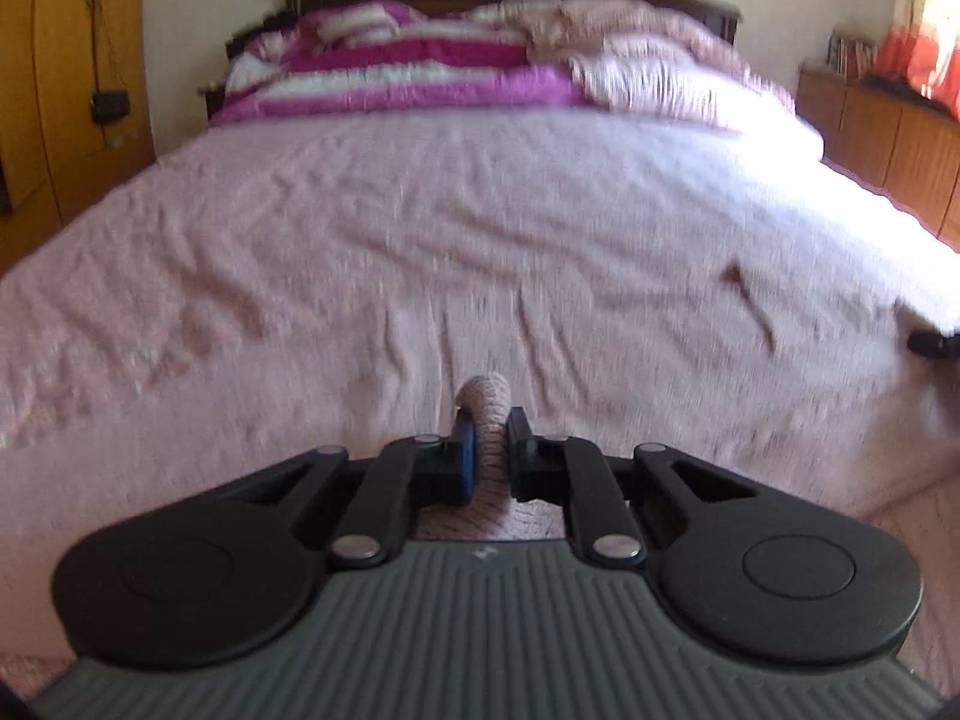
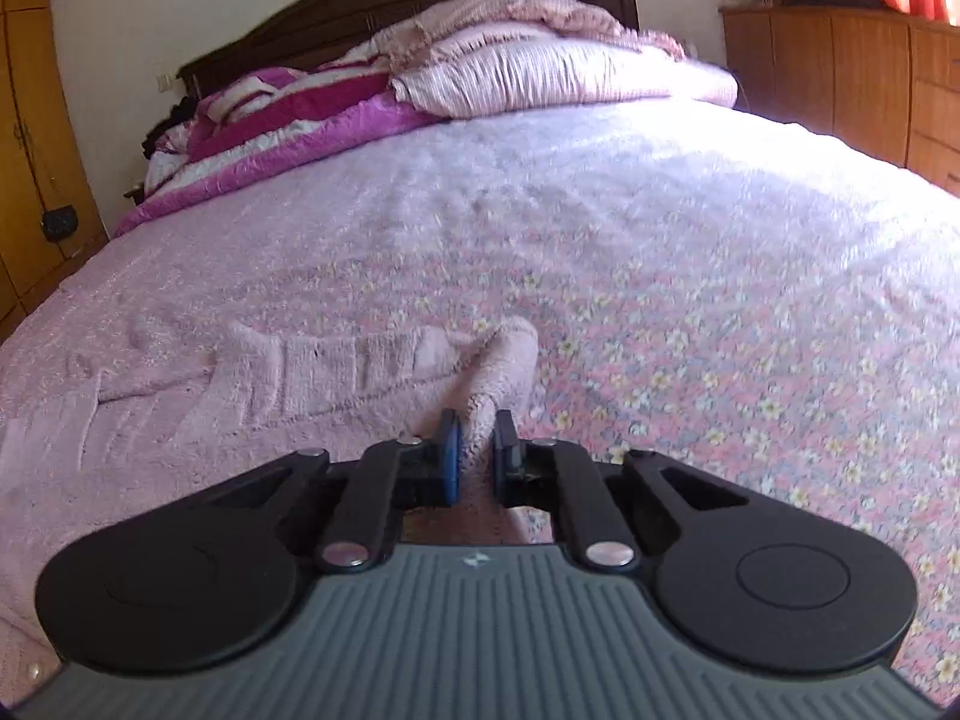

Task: Fold small clothes

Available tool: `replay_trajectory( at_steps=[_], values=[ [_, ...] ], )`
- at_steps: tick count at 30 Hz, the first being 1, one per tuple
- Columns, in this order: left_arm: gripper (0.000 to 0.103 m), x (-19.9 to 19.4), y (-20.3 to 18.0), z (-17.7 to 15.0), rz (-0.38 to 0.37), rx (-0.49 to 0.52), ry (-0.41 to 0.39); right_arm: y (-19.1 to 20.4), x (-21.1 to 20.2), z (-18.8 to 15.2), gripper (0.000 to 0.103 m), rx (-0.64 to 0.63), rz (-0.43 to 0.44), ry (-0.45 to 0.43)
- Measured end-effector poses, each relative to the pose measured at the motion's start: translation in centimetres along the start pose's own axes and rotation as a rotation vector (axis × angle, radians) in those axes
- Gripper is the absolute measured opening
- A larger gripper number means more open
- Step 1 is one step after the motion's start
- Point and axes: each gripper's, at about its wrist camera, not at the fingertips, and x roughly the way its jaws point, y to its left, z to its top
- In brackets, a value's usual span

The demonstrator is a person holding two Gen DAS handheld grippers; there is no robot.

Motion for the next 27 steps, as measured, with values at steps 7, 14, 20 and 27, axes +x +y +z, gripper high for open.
replay_trajectory(
  at_steps=[7, 14, 20, 27],
  values=[
    [0.013, 1.4, -0.7, 2.2, 0.002, 0.050, -0.029, 0.1, -1.3, 0.2, 0.010, -0.024, -0.059, -0.127],
    [0.032, 4.7, -0.4, 0.3, 0.079, 0.081, 0.089, -1.6, 0.9, -0.2, 0.012, 0.068, -0.076, -0.014],
    [0.065, 3.6, 0.4, 0.6, 0.116, 0.059, 0.113, -2.0, 0.5, 0.0, 0.049, 0.103, -0.066, -0.009],
    [0.068, 1.5, 0.8, 0.4, 0.132, 0.061, 0.115, -0.7, -3.2, 0.3, 0.061, 0.080, -0.009, -0.031]
  ],
)
